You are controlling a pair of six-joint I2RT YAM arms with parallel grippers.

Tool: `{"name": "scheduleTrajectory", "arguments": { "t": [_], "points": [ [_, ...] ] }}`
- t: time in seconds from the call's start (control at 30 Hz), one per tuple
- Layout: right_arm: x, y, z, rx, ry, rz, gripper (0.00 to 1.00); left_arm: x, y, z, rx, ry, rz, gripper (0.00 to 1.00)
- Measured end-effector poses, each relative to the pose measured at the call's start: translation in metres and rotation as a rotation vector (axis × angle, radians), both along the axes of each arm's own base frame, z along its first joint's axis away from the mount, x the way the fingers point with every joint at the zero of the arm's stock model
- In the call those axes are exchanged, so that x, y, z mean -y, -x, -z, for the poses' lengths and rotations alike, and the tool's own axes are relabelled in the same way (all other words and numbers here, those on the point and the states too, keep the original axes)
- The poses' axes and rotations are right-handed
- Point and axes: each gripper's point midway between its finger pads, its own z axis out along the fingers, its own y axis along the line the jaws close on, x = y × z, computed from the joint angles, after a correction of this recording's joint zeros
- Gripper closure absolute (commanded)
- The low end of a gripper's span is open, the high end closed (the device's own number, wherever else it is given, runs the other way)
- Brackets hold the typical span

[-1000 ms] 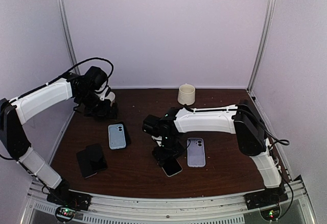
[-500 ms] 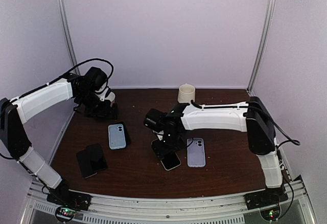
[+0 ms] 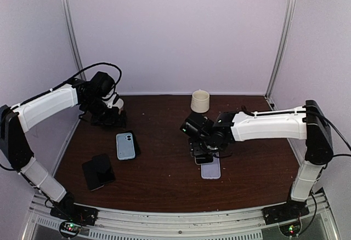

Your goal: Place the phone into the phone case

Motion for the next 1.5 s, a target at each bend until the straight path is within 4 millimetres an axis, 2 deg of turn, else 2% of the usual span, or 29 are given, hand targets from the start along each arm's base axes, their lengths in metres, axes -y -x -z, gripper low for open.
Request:
{"name": "scheduleTrajectory", "arguments": {
  "t": [0.13, 0.37, 0.67, 0.97, 1.5],
  "points": [
    [0.019, 0.002, 0.022, -0.003, 0.02, 0.077, 0.73, 0.0, 0.0, 0.0, -0.001, 0.003, -0.001, 0.02],
    [0.027, 0.007, 0.039, -0.019, -0.003, 0.138, 0.74, -0.001, -0.001, 0.0, -0.001, 0.003, -0.004, 0.02],
    [0.028, 0.011, 0.043, -0.036, -0.025, 0.153, 0.75, -0.001, -0.001, 0.0, -0.002, 0.005, -0.004, 0.02],
    [0.038, 0.021, 0.047, -0.064, -0.026, 0.154, 0.76, -0.002, -0.001, 0.003, -0.011, 0.003, -0.008, 0.03],
    [0.032, 0.03, 0.064, -0.131, -0.033, 0.127, 0.76, -0.002, -0.001, 0.003, -0.014, 0.008, -0.007, 0.02]
  ]
}}
